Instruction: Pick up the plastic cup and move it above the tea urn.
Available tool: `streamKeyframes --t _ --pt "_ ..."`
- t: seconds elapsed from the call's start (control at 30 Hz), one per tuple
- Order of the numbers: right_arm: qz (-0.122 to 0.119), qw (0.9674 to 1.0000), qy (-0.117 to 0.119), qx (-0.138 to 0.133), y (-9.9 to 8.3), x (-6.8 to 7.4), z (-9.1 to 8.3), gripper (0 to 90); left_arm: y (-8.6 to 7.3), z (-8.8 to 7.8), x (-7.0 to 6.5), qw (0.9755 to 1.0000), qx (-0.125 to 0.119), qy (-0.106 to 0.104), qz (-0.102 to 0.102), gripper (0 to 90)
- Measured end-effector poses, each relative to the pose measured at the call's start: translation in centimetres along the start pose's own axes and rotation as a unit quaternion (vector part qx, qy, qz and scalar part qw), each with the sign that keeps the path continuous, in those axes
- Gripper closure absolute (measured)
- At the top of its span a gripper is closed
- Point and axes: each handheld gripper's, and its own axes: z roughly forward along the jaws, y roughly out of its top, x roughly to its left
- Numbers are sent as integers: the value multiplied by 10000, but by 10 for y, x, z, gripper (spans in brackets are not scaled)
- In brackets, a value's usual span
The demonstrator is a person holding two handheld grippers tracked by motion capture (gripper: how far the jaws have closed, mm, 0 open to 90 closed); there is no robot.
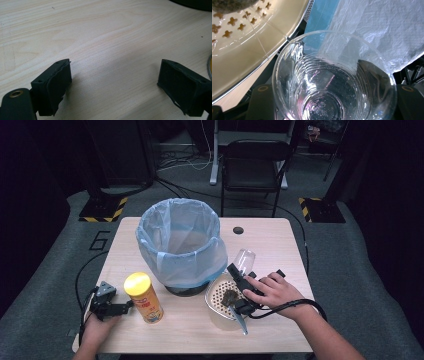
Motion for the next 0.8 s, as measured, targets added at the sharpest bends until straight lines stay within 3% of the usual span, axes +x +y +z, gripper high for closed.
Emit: streamKeyframes --t 0.17,0.23,0.8 --pt "-61 10000 -39 -6 3 2 -1 344 0 0 0 10000 -29 19 16 113" --pt "-213 9997 -82 -75 5 -1 -2 343 0 0 0 10000 -29 21 16 113" --pt "-206 9997 -141 -22 2 -5 -4 341 0 0 0 10000 -38 29 24 113"
